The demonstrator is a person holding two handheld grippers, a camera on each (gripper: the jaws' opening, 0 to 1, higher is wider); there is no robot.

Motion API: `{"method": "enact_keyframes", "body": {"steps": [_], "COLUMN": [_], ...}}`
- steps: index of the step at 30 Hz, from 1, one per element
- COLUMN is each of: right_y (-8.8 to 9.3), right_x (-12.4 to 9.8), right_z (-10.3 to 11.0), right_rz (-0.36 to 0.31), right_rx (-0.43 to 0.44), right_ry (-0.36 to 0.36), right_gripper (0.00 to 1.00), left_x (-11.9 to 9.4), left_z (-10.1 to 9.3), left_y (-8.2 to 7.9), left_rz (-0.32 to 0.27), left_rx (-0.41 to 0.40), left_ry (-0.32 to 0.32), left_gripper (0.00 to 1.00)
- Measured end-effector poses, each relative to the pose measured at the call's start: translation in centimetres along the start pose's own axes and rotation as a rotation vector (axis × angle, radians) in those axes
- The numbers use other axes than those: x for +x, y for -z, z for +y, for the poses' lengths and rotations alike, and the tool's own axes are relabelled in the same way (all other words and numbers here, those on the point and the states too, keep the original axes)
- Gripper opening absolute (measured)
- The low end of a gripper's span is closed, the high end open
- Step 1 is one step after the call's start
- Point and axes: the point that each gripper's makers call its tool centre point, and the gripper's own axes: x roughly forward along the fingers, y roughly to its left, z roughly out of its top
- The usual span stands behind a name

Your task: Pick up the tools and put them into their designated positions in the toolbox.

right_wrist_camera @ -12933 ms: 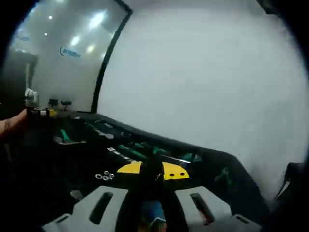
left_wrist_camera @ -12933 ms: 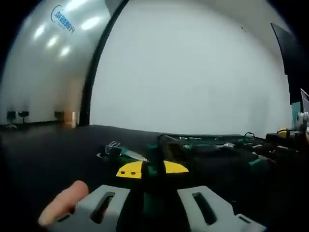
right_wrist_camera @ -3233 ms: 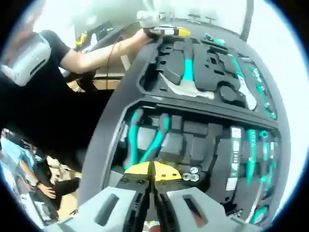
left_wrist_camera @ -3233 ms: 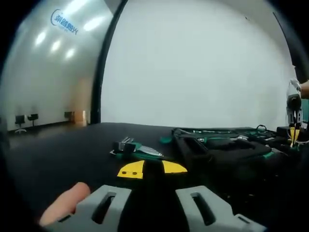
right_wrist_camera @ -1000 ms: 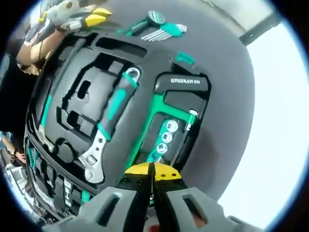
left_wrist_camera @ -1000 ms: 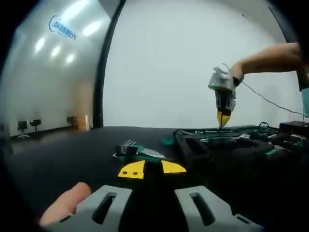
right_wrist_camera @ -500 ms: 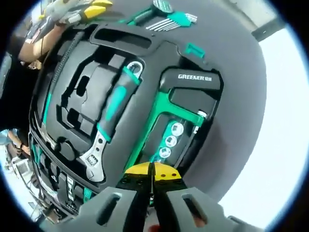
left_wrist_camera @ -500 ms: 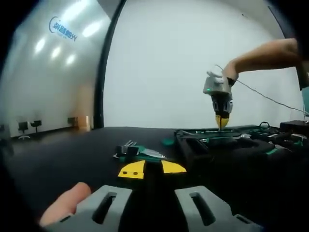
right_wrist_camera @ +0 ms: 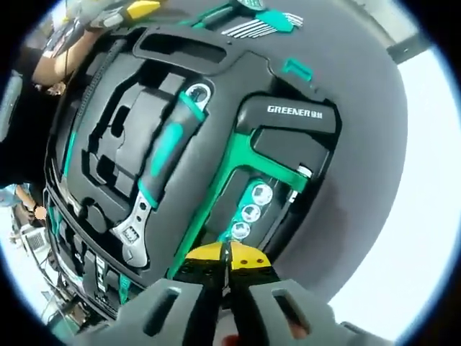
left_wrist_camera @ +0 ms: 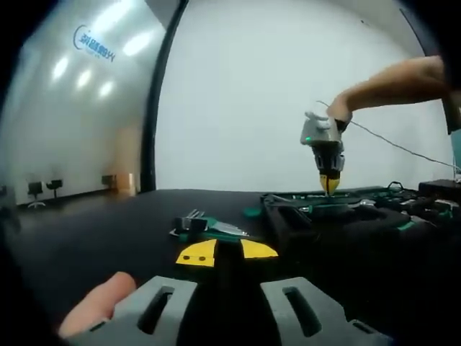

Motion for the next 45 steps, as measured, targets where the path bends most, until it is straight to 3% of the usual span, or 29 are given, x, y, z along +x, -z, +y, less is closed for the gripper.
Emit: {"method": "enact_keyframes", "body": {"steps": [5, 7, 15, 17, 19, 20, 25, 32, 36, 40, 45], "right_y": [-0.1, 0.0, 0.1, 0.1, 0.2, 1.0, -0.1, 0.5, -0.2, -0.3, -0.4], "right_x": [0.1, 0.2, 0.5, 0.4, 0.0, -0.5, -2.8, -0.2, -0.3, -0.3, -0.6], "right_z": [-0.1, -0.3, -0.4, -0.2, -0.4, -0.6, -1.1, -0.2, -0.6, -0.5, 0.7], "right_rz": [-0.030, -0.006, -0.023, -0.048, -0.117, -0.094, -0.214, -0.191, -0.256, -0.262, -0.266], "right_rx": [0.002, 0.020, 0.047, 0.025, 0.067, 0.057, 0.213, 0.203, 0.261, 0.330, 0.293], "right_ry": [0.034, 0.074, 0.166, 0.184, 0.205, 0.205, 0.274, 0.239, 0.228, 0.219, 0.157], "right_gripper": [0.00, 0.00, 0.00, 0.01, 0.05, 0.09, 0.05, 0.04, 0.00, 0.00, 0.01], "left_x": [0.0, 0.0, 0.0, 0.1, 0.1, 0.1, 0.0, 0.0, 0.0, 0.0, 0.0], "left_z": [0.0, 0.1, 0.1, 0.1, 0.1, 0.1, 0.1, 0.2, 0.2, 0.2, 0.2], "left_y": [0.0, 0.0, 0.1, 0.1, 0.1, 0.1, 0.1, 0.1, 0.1, 0.1, 0.1], "left_rz": [0.000, 0.000, 0.005, 0.006, 0.009, 0.009, 0.009, 0.009, 0.008, 0.007, 0.006], "left_rx": [0.000, 0.001, -0.006, -0.006, -0.007, -0.007, -0.005, -0.005, -0.004, -0.003, -0.003], "left_ry": [-0.002, -0.004, -0.004, -0.003, -0.001, 0.000, -0.002, -0.003, -0.004, -0.005, -0.006], "left_gripper": [0.12, 0.12, 0.12, 0.12, 0.12, 0.12, 0.12, 0.11, 0.11, 0.11, 0.11]}}
